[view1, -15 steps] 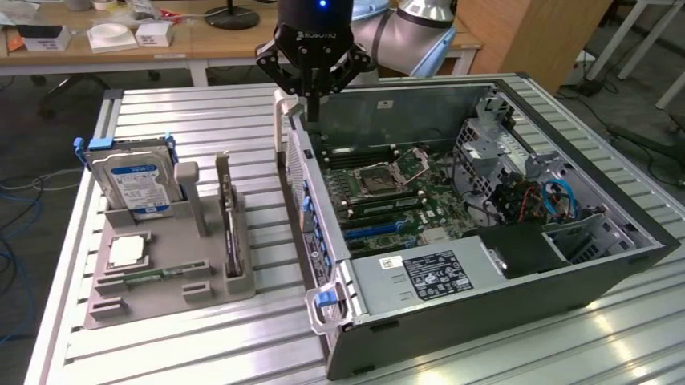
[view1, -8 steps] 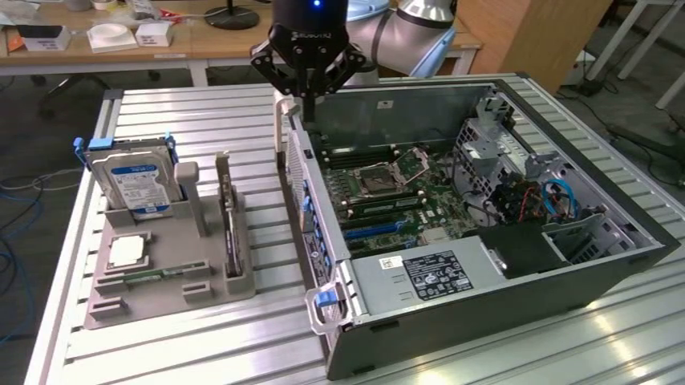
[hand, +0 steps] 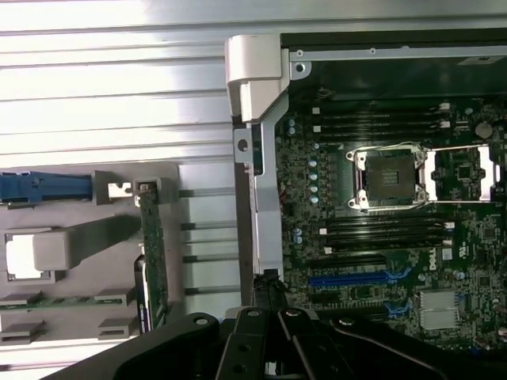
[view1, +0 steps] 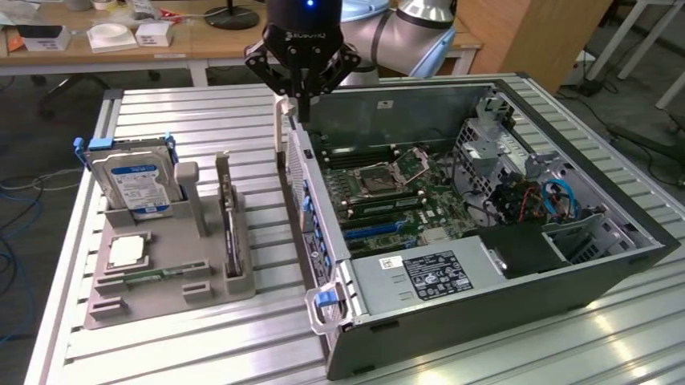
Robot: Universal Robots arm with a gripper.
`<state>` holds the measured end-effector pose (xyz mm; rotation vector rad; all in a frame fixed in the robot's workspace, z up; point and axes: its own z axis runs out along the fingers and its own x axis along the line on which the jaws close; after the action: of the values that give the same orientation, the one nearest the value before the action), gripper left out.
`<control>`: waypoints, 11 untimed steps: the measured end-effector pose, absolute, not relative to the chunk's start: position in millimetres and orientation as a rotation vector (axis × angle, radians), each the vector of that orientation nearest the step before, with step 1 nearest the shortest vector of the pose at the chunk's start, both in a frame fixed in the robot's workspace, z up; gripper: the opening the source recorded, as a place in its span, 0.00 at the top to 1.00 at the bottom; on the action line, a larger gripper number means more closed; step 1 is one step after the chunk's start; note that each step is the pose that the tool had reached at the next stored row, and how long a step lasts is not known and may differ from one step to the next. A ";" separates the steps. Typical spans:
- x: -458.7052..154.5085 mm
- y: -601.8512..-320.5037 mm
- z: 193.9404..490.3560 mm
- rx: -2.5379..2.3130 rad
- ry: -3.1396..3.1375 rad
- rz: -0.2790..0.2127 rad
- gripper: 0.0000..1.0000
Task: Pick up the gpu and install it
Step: 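Reach for the gpu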
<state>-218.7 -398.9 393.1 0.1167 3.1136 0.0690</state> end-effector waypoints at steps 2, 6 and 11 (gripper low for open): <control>-220.1 -398.9 393.1 0.117 3.114 0.069 0.90; -223.1 -398.9 393.1 0.117 3.114 0.069 0.90; -226.9 -398.9 393.1 0.117 3.114 0.069 0.90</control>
<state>-226.9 -398.9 393.1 0.1165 3.1136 0.0689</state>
